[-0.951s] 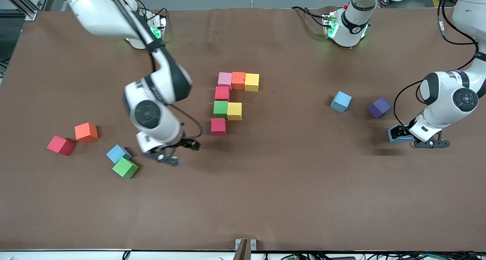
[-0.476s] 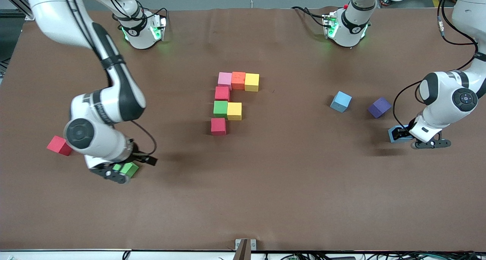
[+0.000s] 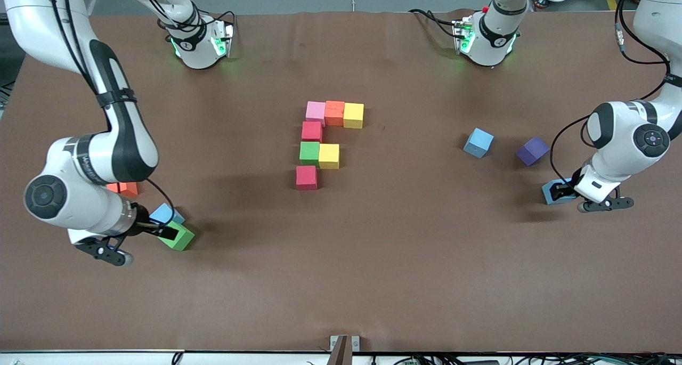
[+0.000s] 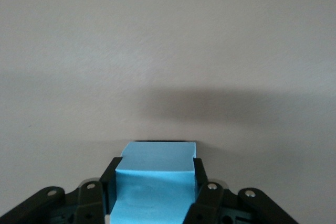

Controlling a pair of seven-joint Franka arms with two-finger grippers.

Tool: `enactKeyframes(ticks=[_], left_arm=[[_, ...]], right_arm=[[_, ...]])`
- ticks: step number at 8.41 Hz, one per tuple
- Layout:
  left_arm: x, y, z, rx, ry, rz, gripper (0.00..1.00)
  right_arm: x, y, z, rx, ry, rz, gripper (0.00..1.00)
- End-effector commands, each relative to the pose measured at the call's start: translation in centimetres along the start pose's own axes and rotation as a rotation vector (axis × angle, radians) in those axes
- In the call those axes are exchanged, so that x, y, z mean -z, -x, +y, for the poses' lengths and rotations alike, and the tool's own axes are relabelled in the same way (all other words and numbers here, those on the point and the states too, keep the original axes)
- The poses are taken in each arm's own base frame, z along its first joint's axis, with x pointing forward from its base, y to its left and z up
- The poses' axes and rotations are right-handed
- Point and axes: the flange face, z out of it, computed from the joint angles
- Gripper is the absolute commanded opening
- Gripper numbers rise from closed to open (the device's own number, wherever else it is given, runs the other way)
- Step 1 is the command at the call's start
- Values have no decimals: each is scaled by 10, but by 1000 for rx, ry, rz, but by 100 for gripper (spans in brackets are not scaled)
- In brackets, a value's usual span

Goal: Arrange 11 blocks into digit 3
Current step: 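Release pink and reach the green cube with the right gripper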

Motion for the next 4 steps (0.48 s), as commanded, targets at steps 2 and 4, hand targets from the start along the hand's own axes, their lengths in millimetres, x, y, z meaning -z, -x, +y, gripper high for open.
enactKeyframes(ticks=[2,4], left_arm=[[53,-30,53,103,-4,-16,24],[70,-34,94,188,12,-21,24]], right_arm=[[1,-21,40,-54,-32,45,100],[-32,-30,45,-29,-39,55,100]])
